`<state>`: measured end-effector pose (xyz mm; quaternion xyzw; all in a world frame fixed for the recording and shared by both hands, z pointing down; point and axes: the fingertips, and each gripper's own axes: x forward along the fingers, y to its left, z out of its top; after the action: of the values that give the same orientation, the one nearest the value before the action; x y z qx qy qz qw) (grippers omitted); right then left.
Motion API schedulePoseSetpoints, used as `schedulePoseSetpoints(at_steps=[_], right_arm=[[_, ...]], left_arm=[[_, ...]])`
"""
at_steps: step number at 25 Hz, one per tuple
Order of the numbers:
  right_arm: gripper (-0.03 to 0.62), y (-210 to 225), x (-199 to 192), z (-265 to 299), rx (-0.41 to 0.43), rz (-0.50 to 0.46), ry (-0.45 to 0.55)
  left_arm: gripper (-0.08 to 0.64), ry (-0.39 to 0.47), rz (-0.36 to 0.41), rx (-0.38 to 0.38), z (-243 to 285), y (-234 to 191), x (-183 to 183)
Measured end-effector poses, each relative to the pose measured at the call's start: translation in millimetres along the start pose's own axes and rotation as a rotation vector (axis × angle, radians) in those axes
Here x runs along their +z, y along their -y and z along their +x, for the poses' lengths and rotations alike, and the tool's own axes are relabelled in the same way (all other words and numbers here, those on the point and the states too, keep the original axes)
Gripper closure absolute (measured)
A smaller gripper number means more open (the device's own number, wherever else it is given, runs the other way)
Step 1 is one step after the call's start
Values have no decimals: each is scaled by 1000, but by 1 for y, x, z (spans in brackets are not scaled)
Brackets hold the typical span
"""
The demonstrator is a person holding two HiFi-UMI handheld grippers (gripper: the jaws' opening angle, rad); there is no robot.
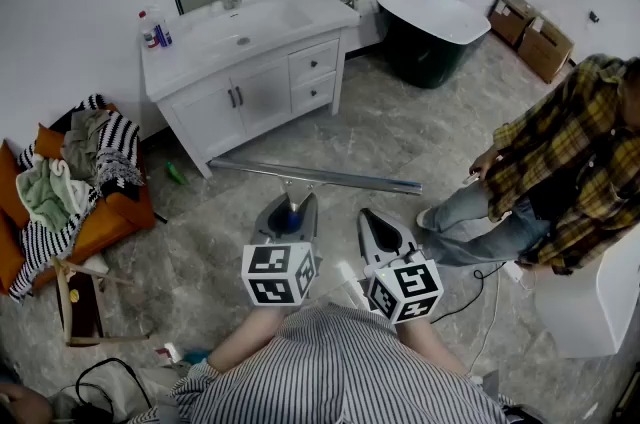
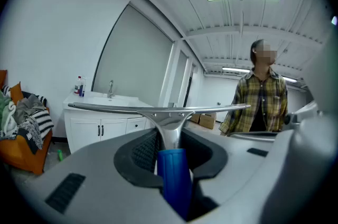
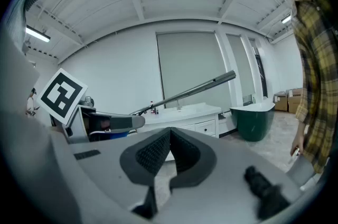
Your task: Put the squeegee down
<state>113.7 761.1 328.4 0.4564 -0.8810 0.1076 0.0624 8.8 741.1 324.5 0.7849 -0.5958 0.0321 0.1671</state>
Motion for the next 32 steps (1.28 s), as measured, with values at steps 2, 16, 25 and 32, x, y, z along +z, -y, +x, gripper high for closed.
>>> schedulePoseSetpoints(at_steps=[2, 16, 25, 32], right_arm=[[577, 1, 2, 1, 3, -2, 2], [577, -5, 1, 0, 43, 13, 15], [575, 7, -9, -4, 38, 76, 11], [575, 16, -20, -12, 80, 77, -6]], left_arm=[[446, -2, -2, -4, 2, 2, -1], [446, 2, -11, 5, 3, 4, -1], [446, 3, -14, 6, 13, 15, -1], [446, 5, -50, 13, 14, 31, -14]])
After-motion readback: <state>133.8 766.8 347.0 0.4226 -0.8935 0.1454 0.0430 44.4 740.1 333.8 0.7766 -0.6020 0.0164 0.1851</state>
